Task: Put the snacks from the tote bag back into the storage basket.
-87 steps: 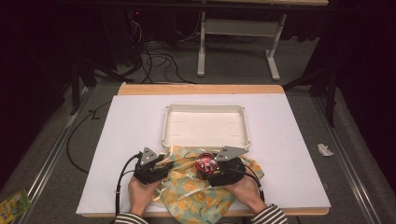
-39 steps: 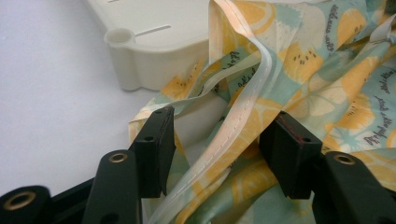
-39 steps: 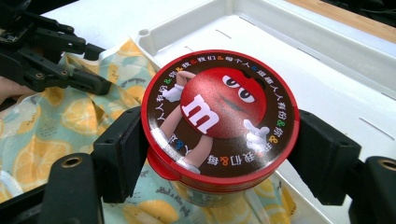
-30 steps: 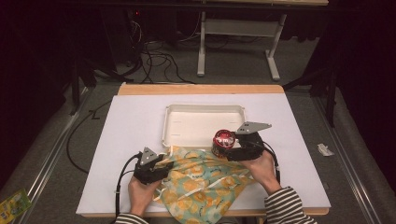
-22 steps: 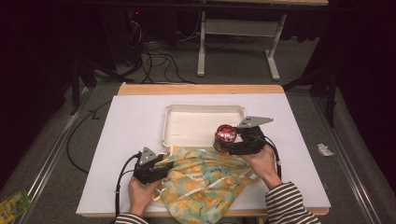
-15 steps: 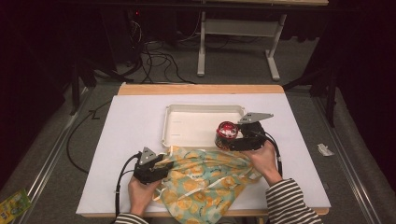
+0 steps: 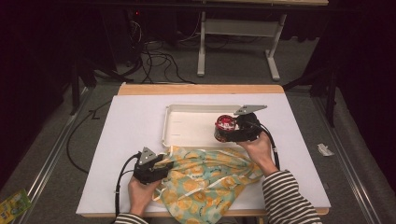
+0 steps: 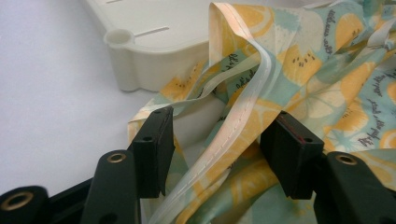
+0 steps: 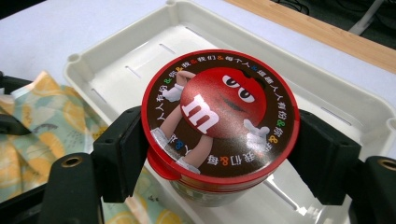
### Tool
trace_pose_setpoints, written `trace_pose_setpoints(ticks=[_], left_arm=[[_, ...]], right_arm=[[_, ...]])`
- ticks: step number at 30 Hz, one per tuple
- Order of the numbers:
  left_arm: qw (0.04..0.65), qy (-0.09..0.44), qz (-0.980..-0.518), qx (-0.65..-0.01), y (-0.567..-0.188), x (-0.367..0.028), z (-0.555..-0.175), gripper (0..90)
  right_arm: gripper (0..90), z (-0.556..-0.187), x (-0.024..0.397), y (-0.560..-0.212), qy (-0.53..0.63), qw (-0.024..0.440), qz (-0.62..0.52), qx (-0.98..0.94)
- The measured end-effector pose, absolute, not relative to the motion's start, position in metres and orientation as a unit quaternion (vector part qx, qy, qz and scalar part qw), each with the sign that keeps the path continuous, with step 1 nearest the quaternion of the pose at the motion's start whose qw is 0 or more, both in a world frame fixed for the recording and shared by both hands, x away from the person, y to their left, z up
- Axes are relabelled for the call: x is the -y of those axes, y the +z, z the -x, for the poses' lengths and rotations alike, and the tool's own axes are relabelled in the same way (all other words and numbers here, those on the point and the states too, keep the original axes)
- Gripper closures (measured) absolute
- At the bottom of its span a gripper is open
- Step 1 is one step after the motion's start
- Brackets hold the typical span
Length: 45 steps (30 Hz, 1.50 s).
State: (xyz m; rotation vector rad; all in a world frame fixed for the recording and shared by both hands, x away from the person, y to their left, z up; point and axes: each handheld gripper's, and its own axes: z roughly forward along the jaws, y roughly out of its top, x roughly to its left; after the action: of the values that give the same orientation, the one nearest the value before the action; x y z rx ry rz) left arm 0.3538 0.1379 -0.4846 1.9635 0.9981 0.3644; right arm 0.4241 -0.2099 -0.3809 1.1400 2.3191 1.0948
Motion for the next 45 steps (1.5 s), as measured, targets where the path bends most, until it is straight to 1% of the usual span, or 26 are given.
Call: trace_pose_setpoints(ticks=[12, 18, 28, 45], left_arm=[[0.44, 0.146, -0.789, -0.402, -0.485, -0.138, -0.354, 45.0], [0.441, 0.146, -0.789, -0.401, -0.485, -0.138, -0.354, 44.9], [0.44, 0.147, -0.79, -0.401, -0.485, -0.138, -0.354, 44.9], [0.439, 0.147, -0.79, -0.402, -0.485, -0.138, -0.354, 44.9]], right_arm=[[25.9, -0.45, 0.207, -0.395, 0.372, 0.17, -0.405, -0.818], [25.9, -0.463, 0.198, -0.401, 0.358, 0.174, -0.408, -0.822], [25.9, -0.48, 0.193, -0.419, 0.341, 0.169, -0.417, -0.826], [25.7, -0.493, 0.194, -0.431, 0.333, 0.169, -0.419, -0.828]])
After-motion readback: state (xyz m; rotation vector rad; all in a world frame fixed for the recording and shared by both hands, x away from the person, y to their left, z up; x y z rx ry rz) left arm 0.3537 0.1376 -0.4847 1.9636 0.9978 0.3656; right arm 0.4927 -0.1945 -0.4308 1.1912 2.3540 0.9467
